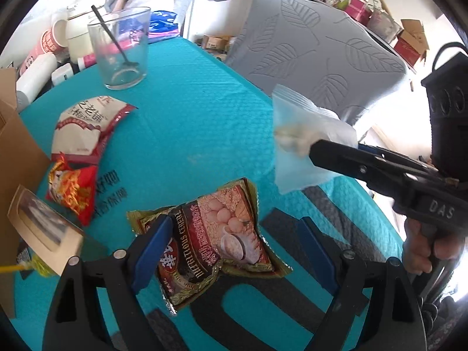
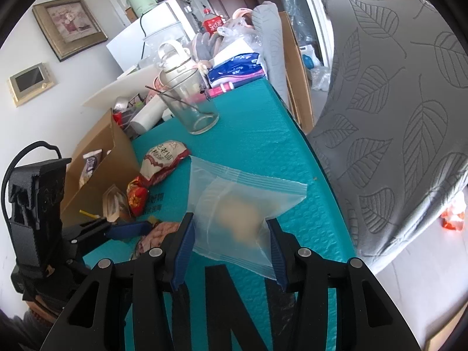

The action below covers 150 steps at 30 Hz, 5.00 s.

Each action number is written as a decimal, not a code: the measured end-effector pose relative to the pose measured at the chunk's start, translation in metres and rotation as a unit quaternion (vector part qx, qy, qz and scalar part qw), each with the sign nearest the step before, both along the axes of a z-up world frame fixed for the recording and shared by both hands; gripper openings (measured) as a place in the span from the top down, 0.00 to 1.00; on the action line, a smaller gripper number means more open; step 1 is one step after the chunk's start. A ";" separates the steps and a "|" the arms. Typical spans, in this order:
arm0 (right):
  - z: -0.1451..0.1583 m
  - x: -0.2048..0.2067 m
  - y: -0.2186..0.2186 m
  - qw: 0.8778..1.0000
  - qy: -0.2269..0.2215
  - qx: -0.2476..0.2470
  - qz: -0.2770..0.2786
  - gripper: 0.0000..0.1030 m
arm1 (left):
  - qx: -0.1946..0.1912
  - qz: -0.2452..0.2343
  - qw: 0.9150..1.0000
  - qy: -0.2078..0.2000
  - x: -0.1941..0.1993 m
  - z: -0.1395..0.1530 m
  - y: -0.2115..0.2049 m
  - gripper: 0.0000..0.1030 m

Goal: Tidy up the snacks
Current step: 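Grasp the red Nutritious Cereal bag with the left gripper while the right holds the zip bag, then carry the cereal bag and zip bag up over the cardboard box, then open both grippers to drop the cereal bag and zip bag into the box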

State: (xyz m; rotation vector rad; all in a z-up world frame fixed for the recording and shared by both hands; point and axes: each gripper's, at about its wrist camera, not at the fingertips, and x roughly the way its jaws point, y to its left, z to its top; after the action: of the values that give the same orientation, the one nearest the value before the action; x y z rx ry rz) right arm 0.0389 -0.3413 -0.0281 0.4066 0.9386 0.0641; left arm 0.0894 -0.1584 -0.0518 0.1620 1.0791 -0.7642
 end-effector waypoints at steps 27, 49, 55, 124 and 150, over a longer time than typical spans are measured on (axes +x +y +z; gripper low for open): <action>-0.016 -0.040 0.012 0.998 0.042 -0.008 0.037 0.55 | -0.008 0.099 0.994 0.037 -0.002 -0.020 0.017 0.15; -0.022 -0.037 0.032 0.998 0.049 -0.004 0.050 0.55 | -0.010 0.109 0.994 0.002 -0.020 -0.005 0.036 0.43; -0.017 -0.039 0.047 0.997 0.043 -0.005 0.066 0.55 | -0.020 0.125 0.992 -0.008 -0.030 0.003 0.053 0.43; 0.122 0.191 0.268 0.943 -0.182 0.011 0.277 0.55 | -0.092 0.361 0.889 -0.266 0.086 0.170 0.284 0.43; 0.021 0.265 0.296 0.960 -0.046 -0.032 0.275 0.54 | 0.036 0.408 0.906 -0.102 0.172 0.070 0.298 0.42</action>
State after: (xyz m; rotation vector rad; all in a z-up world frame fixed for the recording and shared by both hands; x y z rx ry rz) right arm 0.3039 -0.0455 -0.0071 0.0714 0.9360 0.5548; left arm 0.2614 0.1393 0.0179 -0.1483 0.8604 0.0527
